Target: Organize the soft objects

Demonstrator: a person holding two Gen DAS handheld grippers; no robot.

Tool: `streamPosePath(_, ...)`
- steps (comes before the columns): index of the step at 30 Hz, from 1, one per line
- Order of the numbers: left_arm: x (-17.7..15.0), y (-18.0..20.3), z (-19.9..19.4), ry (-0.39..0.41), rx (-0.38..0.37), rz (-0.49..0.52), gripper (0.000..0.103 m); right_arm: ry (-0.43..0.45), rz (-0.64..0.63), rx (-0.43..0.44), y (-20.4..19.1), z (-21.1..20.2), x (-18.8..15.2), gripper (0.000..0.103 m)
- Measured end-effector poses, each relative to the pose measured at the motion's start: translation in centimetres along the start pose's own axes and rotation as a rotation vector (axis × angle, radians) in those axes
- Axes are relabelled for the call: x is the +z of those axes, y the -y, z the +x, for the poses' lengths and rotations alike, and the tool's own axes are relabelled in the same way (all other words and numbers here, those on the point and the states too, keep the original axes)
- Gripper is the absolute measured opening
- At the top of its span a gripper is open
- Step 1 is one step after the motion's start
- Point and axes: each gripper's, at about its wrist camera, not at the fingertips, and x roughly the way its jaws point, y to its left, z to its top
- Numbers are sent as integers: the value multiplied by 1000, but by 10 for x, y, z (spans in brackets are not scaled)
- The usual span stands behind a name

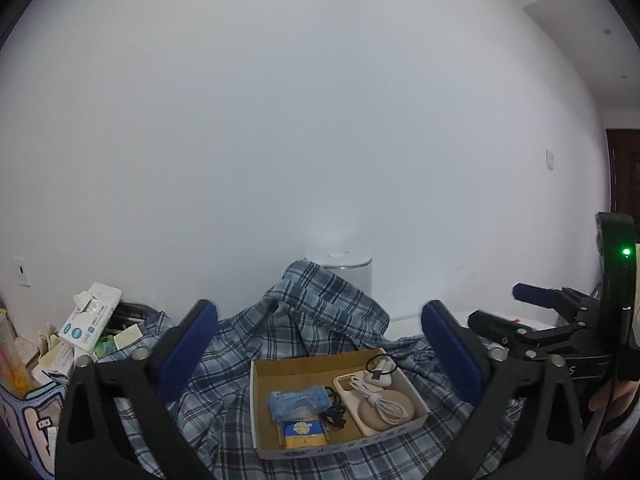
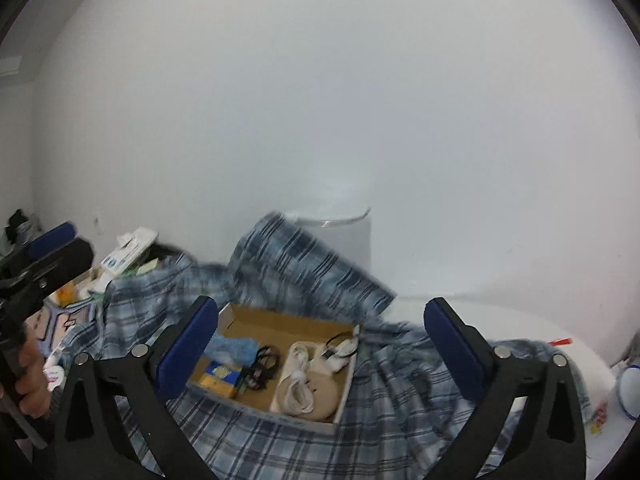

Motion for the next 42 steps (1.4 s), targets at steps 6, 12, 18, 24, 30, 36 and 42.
streamPosePath(6,-16,1,-25,34,-5,-25,103,142,-10,-80,-3,-38,-13,103)
streamPosePath(12,-44,3,-29,-2,-14,-39,103,170,19,-25,2,-45,-38,103)
streamPosePath(18,-78,5,-26,10,29,-16,103,153,27,-36,6,-35,-70,103)
streamPosePath(24,-101,13,-19,7,97,51,103,132,43,-60,14,-27,-90,103)
streamPosePath(30,-110,14,-17,-3,106,50,103,138,29,-70,13,-25,-102,103)
streamPosePath(36,-110,16,-16,-5,108,62,103,137,2,-71,9,-25,-104,103)
streamPosePath(42,-110,18,-19,13,124,67,103,144,-1,-70,8,-26,-104,103)
